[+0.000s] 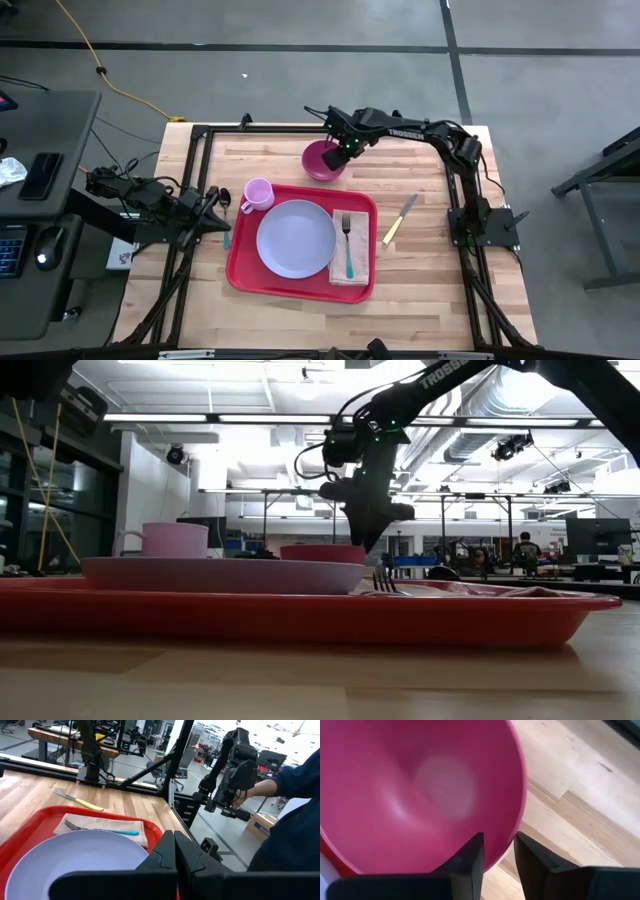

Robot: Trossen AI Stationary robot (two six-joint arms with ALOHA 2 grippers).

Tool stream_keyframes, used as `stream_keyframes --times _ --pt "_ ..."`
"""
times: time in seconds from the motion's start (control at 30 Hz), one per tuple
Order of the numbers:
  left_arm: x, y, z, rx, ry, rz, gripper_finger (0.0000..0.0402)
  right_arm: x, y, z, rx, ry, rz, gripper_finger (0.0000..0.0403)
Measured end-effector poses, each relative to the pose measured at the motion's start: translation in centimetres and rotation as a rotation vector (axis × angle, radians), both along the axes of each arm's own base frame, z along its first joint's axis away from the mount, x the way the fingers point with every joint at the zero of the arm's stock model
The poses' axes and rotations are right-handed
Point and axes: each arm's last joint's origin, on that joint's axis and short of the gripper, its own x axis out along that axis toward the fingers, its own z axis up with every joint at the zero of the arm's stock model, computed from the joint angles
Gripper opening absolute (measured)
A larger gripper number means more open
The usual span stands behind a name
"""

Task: Set up tray
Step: Put the red bowl on top of the blue plate

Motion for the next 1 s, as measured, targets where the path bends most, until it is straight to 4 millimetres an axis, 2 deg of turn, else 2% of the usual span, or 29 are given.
stream_keyframes --times 0.27,0.43,0.7,1.0 --pt "0.0 -0.1 0.0 -0.009 0.003 -0.029 0.0021 0.5 0.0 -2.2 0.072 0.028 -0.014 0.0076" --pt "0.0 -0.1 0.0 -0.025 0.008 -0.029 0.0021 0.7 0.2 -2.2 0.060 0.030 -0.008 0.0060" --pt "0.0 -0.1 -0.1 -0.022 0.017 -0.029 0.0021 0.8 0.1 -2.1 0.051 0.027 -0.011 0.0006" --pt "0.0 -0.1 -0.1 -0.020 0.022 -0.029 0.0021 0.7 0.2 -1.8 0.058 0.018 -0.019 0.0002"
